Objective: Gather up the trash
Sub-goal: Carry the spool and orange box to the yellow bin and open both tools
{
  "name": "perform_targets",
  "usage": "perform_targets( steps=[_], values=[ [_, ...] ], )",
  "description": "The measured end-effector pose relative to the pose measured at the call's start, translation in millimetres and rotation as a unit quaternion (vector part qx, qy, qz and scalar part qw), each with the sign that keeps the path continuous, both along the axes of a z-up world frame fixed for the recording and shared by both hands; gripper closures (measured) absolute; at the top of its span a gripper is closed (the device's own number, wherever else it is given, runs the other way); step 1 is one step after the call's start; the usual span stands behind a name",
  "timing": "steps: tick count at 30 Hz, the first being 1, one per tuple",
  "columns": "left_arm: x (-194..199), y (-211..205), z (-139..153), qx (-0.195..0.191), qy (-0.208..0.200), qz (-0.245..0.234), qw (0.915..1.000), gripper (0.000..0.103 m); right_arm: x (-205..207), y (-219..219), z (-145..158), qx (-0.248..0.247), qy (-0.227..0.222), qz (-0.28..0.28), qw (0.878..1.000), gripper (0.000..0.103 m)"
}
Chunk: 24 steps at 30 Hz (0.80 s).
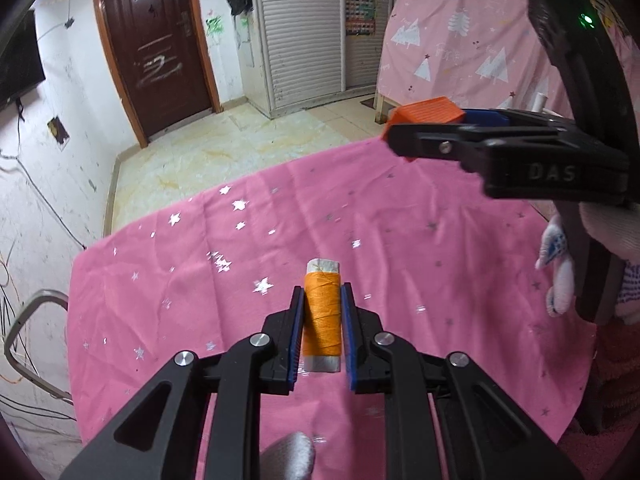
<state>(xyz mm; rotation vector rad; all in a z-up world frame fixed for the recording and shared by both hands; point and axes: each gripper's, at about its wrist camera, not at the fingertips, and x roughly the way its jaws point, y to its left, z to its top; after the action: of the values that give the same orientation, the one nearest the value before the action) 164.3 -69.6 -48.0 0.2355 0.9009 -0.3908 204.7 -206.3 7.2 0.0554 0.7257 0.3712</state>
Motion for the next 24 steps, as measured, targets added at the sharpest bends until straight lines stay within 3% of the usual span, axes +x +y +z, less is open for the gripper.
perform_targets(
  steps=[10, 24],
  values=[
    [-27.4, -72.2, 17.5, 0.017, -0.021, -0.048, 0.9985, 0.094, -48.8, -91.6, 2.5, 0.033, -0.022, -0.068, 0.997, 0.014],
    [-46.0, -172.5, 10.4, 0.041, -0.016, -0.128, 0.9907, 0.094, -109.7, -215.8, -31.4, 0.069, -0.014, -0.175, 0.982, 0.014]
  ],
)
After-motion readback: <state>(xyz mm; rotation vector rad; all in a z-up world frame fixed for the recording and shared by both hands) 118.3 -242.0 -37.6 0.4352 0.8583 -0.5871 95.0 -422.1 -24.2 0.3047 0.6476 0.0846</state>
